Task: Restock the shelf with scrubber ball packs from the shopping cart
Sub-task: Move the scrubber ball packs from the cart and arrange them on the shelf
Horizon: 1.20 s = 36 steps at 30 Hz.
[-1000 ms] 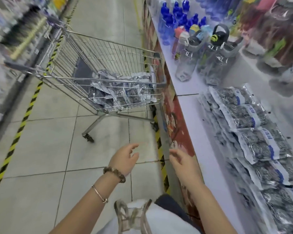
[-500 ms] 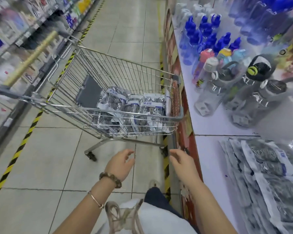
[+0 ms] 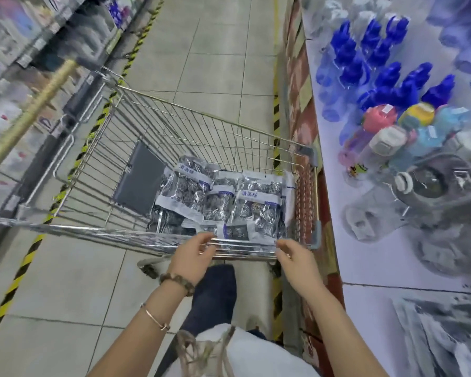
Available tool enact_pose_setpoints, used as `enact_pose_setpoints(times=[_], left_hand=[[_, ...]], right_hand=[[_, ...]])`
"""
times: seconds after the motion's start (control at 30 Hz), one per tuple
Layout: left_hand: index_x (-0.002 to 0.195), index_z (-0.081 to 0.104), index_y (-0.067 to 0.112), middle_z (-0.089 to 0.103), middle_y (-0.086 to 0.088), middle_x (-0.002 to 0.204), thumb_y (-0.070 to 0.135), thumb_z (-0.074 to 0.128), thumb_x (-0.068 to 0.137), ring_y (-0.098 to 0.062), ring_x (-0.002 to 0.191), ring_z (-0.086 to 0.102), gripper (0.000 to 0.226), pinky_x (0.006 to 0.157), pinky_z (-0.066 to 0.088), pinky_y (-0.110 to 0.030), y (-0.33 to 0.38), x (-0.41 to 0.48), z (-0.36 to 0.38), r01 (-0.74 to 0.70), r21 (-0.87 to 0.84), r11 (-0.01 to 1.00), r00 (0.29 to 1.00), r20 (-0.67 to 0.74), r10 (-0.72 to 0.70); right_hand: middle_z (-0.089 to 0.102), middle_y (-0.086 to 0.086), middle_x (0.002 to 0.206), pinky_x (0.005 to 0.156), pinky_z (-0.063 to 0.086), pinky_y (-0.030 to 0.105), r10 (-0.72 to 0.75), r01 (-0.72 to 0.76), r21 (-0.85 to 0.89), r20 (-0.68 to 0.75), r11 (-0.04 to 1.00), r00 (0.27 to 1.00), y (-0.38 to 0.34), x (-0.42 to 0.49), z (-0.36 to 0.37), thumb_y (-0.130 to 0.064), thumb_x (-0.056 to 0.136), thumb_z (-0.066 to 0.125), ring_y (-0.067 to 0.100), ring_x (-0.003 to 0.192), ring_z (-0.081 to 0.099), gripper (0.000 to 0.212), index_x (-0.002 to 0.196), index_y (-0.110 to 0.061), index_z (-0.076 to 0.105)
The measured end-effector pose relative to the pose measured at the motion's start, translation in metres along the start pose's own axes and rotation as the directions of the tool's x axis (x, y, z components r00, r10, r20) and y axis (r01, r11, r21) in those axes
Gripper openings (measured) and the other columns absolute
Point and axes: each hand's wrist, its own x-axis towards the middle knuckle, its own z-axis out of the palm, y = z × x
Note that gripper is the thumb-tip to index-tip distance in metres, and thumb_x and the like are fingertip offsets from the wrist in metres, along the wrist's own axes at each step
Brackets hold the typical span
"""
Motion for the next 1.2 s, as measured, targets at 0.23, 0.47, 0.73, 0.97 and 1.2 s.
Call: enact_pose_setpoints(times=[0.23, 0.47, 0.73, 0.97, 1.2], left_hand=[[0.123, 0.054, 0.025, 0.060, 0.003, 0.116, 0.025, 0.049, 0.092, -0.016, 0.081, 0.063, 0.031, 0.071, 0.054, -0.034, 0.007, 0.131, -0.050, -0.013, 0.105, 0.994, 0.997, 0.080, 0.005], [0.127, 0.049, 0.026, 0.059, 0.007, 0.113, 0.028, 0.049, 0.092, -0.011, 0.080, 0.054, 0.035, 0.075, 0.055, -0.033, -0.012, 0.249, -0.071, 0.000, 0.262, 0.965, 0.980, 0.190, -0.051], [0.125, 0.049, 0.020, 0.049, -0.007, 0.127, 0.033, 0.060, 0.084, -0.018, 0.089, 0.056, 0.044, 0.078, 0.051, -0.032, -0.088, 0.332, -0.055, 0.281, 0.416, 0.865, 0.939, 0.068, -0.337], [0.108, 0.051, 0.021, 0.054, -0.009, 0.117, 0.035, 0.067, 0.076, -0.031, 0.104, 0.055, 0.039, 0.088, 0.049, -0.048, -0.135, 0.375, -0.033, 0.455, 0.385, 0.803, 0.881, -0.065, -0.468], [0.138, 0.030, 0.014, 0.040, -0.015, 0.137, 0.048, 0.068, 0.075, -0.037, 0.120, 0.046, 0.080, 0.099, 0.037, -0.052, -0.133, 0.393, -0.023, 0.606, 0.214, 0.766, 0.794, -0.212, -0.570]], right_hand=[[0.062, 0.000, 0.119, 0.095, 0.043, 0.028, 0.053, -0.054, -0.024, -0.027, 0.998, 0.998, -0.066, 0.112, 0.023, -0.016, 0.095, 0.051, 0.013, 0.109, 0.056, 0.029, 0.122, -0.013, 0.059], [0.060, -0.002, 0.122, 0.099, 0.044, 0.034, 0.083, -0.079, -0.119, 0.030, 0.990, 0.996, -0.103, 0.210, 0.056, -0.018, 0.095, 0.050, 0.014, 0.111, 0.055, 0.030, 0.124, -0.016, 0.057], [0.061, 0.006, 0.122, 0.066, 0.043, 0.023, 0.436, -0.424, -0.157, 0.050, 0.892, 0.899, -0.025, 0.280, 0.080, -0.018, 0.096, 0.048, 0.017, 0.088, 0.062, 0.033, 0.128, -0.011, 0.053], [0.058, 0.013, 0.107, 0.078, 0.045, 0.036, 0.620, -0.613, -0.306, -0.087, 0.728, 0.780, 0.045, 0.310, 0.088, -0.019, 0.093, 0.048, 0.034, 0.097, 0.059, 0.028, 0.118, -0.007, 0.053], [0.037, 0.018, 0.142, 0.094, 0.040, 0.048, 0.745, -0.755, -0.265, -0.160, 0.600, 0.648, 0.074, 0.318, 0.104, -0.033, 0.088, 0.062, 0.037, 0.125, 0.043, 0.068, 0.139, -0.004, 0.027]])
